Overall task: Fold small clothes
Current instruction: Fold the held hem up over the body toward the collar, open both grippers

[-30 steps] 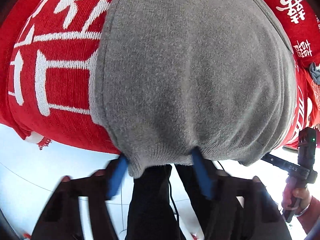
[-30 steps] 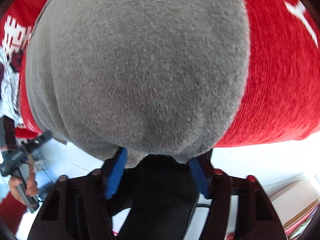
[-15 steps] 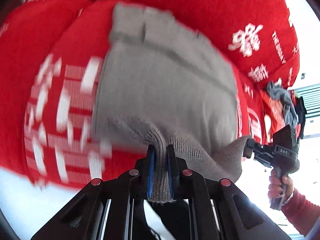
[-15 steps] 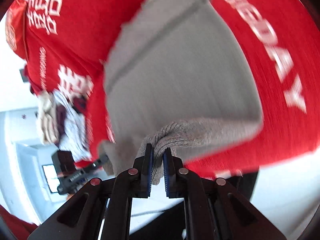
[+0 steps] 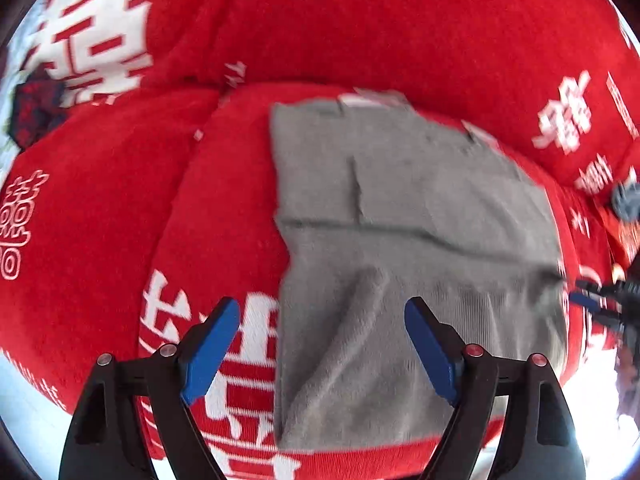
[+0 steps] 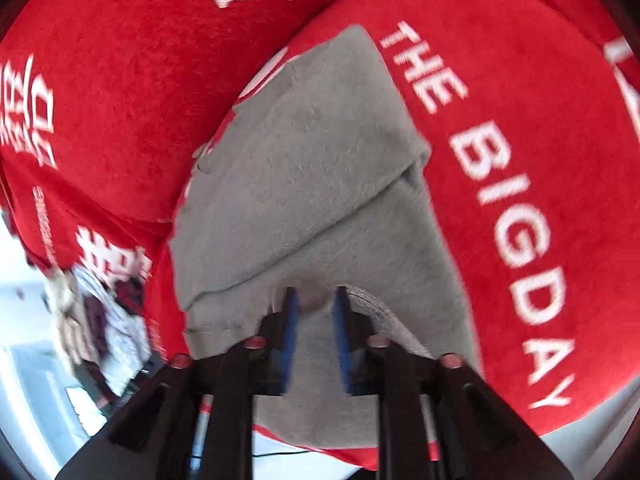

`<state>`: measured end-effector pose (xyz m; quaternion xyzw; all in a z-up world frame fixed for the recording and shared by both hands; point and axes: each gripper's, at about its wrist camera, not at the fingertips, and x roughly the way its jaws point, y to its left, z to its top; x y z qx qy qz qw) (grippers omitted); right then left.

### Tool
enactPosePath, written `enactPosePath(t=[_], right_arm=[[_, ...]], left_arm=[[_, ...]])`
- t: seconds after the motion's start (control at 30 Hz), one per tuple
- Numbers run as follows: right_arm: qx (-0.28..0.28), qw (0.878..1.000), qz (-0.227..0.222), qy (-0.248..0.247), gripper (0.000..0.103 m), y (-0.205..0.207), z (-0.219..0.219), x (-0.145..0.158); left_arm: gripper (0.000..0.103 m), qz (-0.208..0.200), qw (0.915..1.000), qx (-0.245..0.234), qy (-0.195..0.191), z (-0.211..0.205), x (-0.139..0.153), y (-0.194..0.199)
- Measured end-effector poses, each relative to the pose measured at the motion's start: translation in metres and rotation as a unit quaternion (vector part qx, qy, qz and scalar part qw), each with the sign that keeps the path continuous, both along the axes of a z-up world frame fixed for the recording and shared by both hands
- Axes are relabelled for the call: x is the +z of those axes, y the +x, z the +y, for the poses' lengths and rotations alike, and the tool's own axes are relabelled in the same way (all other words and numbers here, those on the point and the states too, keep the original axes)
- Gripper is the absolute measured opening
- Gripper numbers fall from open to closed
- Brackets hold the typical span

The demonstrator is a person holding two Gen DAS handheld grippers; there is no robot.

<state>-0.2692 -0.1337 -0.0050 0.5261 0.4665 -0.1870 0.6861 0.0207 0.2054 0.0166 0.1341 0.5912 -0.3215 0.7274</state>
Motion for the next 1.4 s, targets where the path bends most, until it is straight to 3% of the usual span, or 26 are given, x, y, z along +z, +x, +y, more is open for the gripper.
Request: enactPosePath(t=[0.03, 0.13, 0.2, 0.33, 0.37, 0.4, 0.43, 0.47, 0.5, 0.53, 0.6, 0.67, 0.9, 1.07, 1.2, 1.3, 1.4], right_arm=[[0.021, 1.0, 0.008, -0.018, 0.058, 0.002, 0.001, 0.004], [0.108, 0.99, 0.043, -0.075, 0.058, 0.01, 0.018, 0.006], [0.166, 0.977, 0.07, -0.115, 0.058, 0.015, 0.028, 0.0], [0.22, 0.955, 0.094, -0.173, 0.058, 0.037, 0.035, -0.014], [0.227, 0.952, 0.096, -0.184, 0.058, 0.044, 0.035, -0.017], [0.231, 0.95, 0.097, -0.187, 0.058, 0.046, 0.035, -0.018], [0.241, 0.947, 0.1, -0.187, 0.057, 0.051, 0.035, -0.021], [0.25, 0.946, 0.1, -0.183, 0.054, 0.054, 0.038, -0.022], [0.266, 0.941, 0.099, -0.186, 0.026, 0.058, 0.043, -0.022], [0.274, 0.934, 0.104, -0.204, 0.007, 0.061, 0.049, -0.019], [0.285, 0.92, 0.098, -0.25, 0.006, 0.054, 0.06, -0.001], [0.282, 0.915, 0.092, -0.273, 0.006, 0.047, 0.066, 0.017], [0.233, 0.919, 0.024, -0.316, 0.006, 0.051, 0.04, 0.103], [0.215, 0.914, -0.009, -0.345, 0.006, 0.091, 0.001, 0.124], [0.199, 0.919, -0.021, -0.339, 0.006, 0.13, -0.035, 0.109], [0.186, 0.93, -0.001, -0.316, 0.006, 0.158, -0.066, 0.072], [0.179, 0.943, 0.024, -0.28, 0.006, 0.177, -0.085, 0.028]], left_arm=[[0.085, 0.006, 0.9999, -0.014, 0.005, -0.002, -0.004, -0.004], [0.085, 0.016, 0.9974, -0.065, 0.027, -0.019, -0.021, -0.019], [0.085, 0.023, 0.9957, -0.084, 0.03, -0.028, -0.027, -0.02], [0.085, 0.038, 0.9932, -0.104, 0.036, -0.053, -0.047, -0.017], [0.079, 0.044, 0.9925, -0.108, 0.037, -0.057, -0.051, -0.016], [0.069, 0.05, 0.9916, -0.113, 0.038, -0.061, -0.054, -0.016], [0.034, 0.052, 0.9906, -0.119, 0.043, -0.063, -0.056, -0.017], [0.009, 0.052, 0.9896, -0.124, 0.051, -0.064, -0.059, -0.018], [0.009, 0.05, 0.99, -0.123, 0.047, -0.062, -0.058, -0.018], [0.008, 0.051, 0.9913, -0.117, 0.031, -0.057, -0.052, -0.017], [0.008, 0.05, 0.993, -0.106, 0.015, -0.049, -0.039, -0.016], [0.008, 0.048, 0.9941, -0.097, -0.002, -0.039, -0.02, -0.016], [0.008, 0.01, 0.9946, -0.086, -0.058, -0.045, 0.061, -0.002], [0.008, -0.028, 0.9912, -0.081, -0.101, -0.083, 0.095, 0.039], [0.008, -0.046, 0.9907, -0.073, -0.106, -0.133, 0.077, 0.081], [0.008, -0.065, 0.9932, -0.069, -0.068, -0.17, 0.037, 0.104], [0.008, -0.054, 0.9973, -0.047, -0.019, -0.195, -0.018, 0.12]])
